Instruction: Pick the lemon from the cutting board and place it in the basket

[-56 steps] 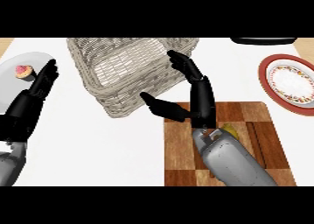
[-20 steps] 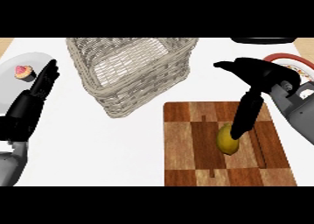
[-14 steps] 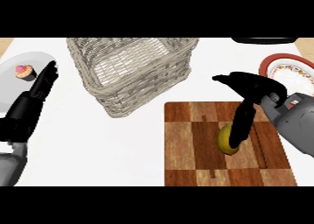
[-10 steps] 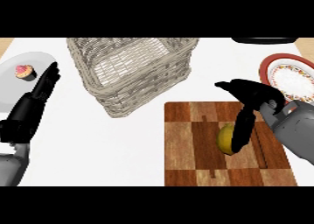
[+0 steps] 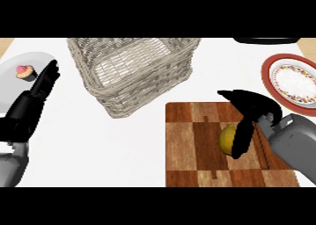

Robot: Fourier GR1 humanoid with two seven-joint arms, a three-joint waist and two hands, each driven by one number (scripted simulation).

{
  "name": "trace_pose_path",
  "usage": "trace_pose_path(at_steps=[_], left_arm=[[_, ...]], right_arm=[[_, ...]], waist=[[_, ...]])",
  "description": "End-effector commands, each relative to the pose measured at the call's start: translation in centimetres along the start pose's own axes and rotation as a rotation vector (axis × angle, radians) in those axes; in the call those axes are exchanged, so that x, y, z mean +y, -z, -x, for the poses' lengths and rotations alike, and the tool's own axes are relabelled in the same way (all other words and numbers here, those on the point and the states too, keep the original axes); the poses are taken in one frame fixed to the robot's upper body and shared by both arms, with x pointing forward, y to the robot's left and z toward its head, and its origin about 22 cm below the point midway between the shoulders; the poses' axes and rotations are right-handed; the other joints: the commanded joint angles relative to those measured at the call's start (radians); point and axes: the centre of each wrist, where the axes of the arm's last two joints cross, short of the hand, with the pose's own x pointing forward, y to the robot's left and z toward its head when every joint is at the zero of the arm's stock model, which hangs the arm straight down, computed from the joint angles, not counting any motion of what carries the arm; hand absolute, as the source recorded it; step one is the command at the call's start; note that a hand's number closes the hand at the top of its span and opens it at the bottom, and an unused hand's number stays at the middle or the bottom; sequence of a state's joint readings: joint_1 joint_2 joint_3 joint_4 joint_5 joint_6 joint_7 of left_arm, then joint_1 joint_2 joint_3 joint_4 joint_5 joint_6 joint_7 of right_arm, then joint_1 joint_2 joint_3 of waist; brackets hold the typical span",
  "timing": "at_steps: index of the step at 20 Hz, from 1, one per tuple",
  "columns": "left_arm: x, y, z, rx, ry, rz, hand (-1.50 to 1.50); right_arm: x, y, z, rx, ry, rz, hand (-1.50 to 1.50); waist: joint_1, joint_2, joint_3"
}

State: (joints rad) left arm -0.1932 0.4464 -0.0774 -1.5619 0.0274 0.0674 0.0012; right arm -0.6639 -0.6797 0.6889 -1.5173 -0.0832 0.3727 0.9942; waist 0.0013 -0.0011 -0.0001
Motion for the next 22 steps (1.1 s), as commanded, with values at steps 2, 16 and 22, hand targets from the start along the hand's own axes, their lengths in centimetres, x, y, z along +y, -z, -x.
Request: trace_pose_path(at_steps=[2, 16, 22], left_arm=[[-1.1, -2.0, -0.6, -0.002, -0.011, -0.016, 0.00], [-0.3, -0.3, 1.3, 0.004, -0.019, -0.001, 0.00], [0.8, 0.4, -1.6, -0.002, 0.005, 0.014, 0.00]], right_arm=[[1.8, 0.5, -0.1, 0.058, -0.015, 0.012, -1.50], [5.2, 3.3, 2.3, 0.058, -0.004, 0.011, -1.50], [5.2, 3.6, 2.6, 0.108, 0.009, -0.017, -1.50]], waist=[[0.005, -0.002, 0.000], [0.000, 0.001, 0.000], [0.005, 0.000, 0.000]])
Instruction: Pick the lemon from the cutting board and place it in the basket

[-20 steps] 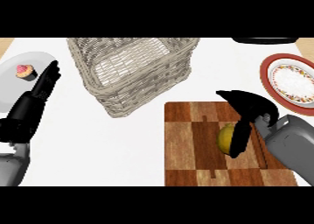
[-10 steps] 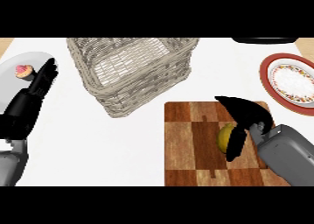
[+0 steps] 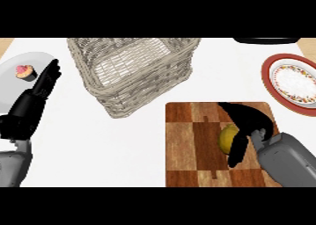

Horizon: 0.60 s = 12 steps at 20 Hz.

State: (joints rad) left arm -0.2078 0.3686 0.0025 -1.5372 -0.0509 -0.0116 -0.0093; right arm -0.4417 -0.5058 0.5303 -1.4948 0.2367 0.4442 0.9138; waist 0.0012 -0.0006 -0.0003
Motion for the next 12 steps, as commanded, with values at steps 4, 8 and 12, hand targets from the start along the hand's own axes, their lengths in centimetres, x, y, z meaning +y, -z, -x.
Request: trace_pose_path(at_steps=[4, 8, 12], left_arm=[[0.7, -0.4, -0.6, -0.003, 0.009, 0.003, 0.00], [0.4, -0.4, 1.7, -0.001, -0.021, 0.002, 0.00], [0.8, -0.4, 0.0, -0.008, 0.018, 0.000, 0.00]], right_arm=[[1.7, 0.3, 0.9, 0.073, -0.015, -0.028, -1.50], [1.2, 1.6, 0.6, 0.083, -0.004, -0.032, -1.50], [3.6, 2.0, 1.3, 0.059, 0.082, -0.024, 1.50]], waist=[[0.000, 0.000, 0.000], [0.000, 0.001, 0.000], [0.000, 0.000, 0.000]])
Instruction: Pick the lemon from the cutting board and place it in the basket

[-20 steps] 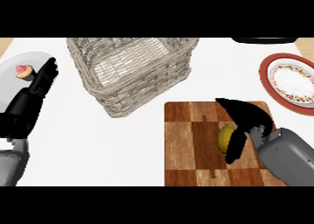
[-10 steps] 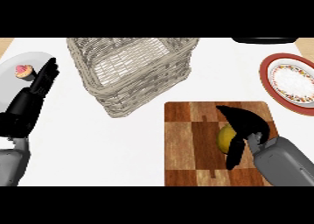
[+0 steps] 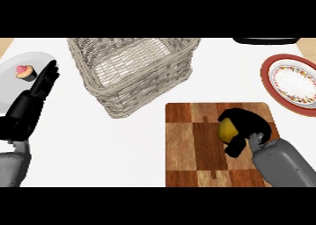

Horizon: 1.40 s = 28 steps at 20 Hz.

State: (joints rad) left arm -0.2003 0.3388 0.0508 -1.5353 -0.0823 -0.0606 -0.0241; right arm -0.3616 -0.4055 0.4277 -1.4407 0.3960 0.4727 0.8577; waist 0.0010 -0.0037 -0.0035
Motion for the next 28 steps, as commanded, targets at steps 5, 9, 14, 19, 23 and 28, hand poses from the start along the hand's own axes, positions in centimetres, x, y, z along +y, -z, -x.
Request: trace_pose_path(at_steps=[5, 9, 14, 19, 23, 28], left_arm=[[-1.2, 0.2, -0.7, 0.008, -0.010, -0.007, 0.00], [0.7, -0.5, 0.2, -0.010, -0.001, -0.005, 0.00], [0.7, 1.2, 0.2, 0.002, -0.010, -0.008, 0.00], [0.7, -0.8, 0.7, 0.034, 0.002, -0.043, 0.00], [-0.2, -0.5, -0.1, 0.027, 0.012, -0.034, 0.00], [0.0, -0.7, 0.7, 0.042, 0.017, -0.024, 0.00]], right_arm=[[1.8, 1.2, -0.8, -0.021, -0.057, 0.006, 1.50], [2.0, 2.0, -0.4, -0.054, -0.081, 0.035, 1.50], [-0.1, 0.3, 0.1, -0.086, -0.134, 0.178, 1.50], [3.7, 0.0, -1.9, 0.409, 0.143, 0.379, 1.50], [3.8, -1.3, -3.3, 0.575, 0.232, 0.578, 1.50], [0.1, -7.1, -6.7, 0.411, 0.425, 0.957, 1.50]], waist=[[0.000, 0.004, 0.003], [0.002, 0.004, 0.003], [-0.004, 0.004, 0.003], [-0.040, -0.010, -0.001], [-0.037, -0.015, 0.000], [-0.050, -0.024, -0.001]])
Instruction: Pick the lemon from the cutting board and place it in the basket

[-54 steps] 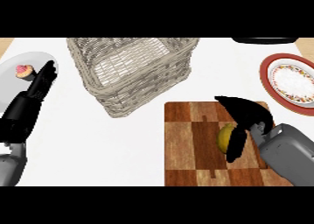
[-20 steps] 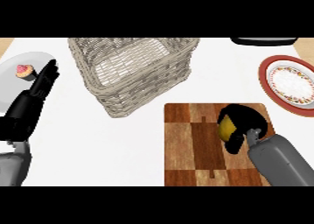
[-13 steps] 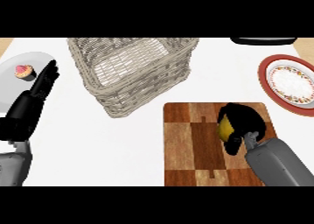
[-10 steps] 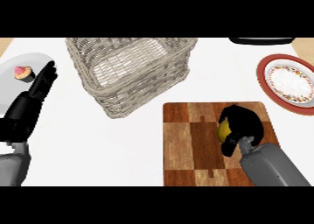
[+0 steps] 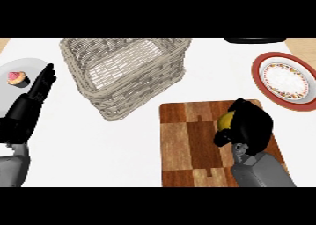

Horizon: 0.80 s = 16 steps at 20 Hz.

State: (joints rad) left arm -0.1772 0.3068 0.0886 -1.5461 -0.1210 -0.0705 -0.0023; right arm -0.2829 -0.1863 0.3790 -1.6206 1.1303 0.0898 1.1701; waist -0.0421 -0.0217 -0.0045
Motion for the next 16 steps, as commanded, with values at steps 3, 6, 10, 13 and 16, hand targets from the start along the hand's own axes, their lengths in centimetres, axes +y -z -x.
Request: trace_pose_path(at_steps=[3, 6, 10, 13, 16], left_arm=[[0.0, 0.3, -0.5, -0.020, 0.000, 0.005, 0.00], [-1.2, 0.4, -0.6, -0.014, -0.003, 0.025, 0.00], [-1.3, 0.8, -1.7, -0.046, -0.006, 0.039, 0.00], [-1.1, 0.5, -1.4, -0.042, -0.017, 0.054, 0.00], [-1.1, 1.4, -0.9, -0.059, -0.009, 0.058, 0.00]], right_arm=[[-7.3, -3.9, -3.4, 0.045, 0.436, 0.343, 1.50], [-11.4, -6.8, -5.8, -0.042, 0.557, 0.410, 1.50], [-15.5, -9.9, -8.1, -0.103, 0.538, 0.518, 1.50], [-18.1, -9.4, -11.2, -0.149, 0.545, 0.503, 1.50], [-19.6, -9.5, -13.7, -0.184, 0.569, 0.461, 1.50]], waist=[[0.016, 0.002, 0.003], [0.040, 0.009, 0.002], [0.061, 0.011, 0.002], [0.076, 0.019, 0.002], [0.086, 0.024, 0.001]])
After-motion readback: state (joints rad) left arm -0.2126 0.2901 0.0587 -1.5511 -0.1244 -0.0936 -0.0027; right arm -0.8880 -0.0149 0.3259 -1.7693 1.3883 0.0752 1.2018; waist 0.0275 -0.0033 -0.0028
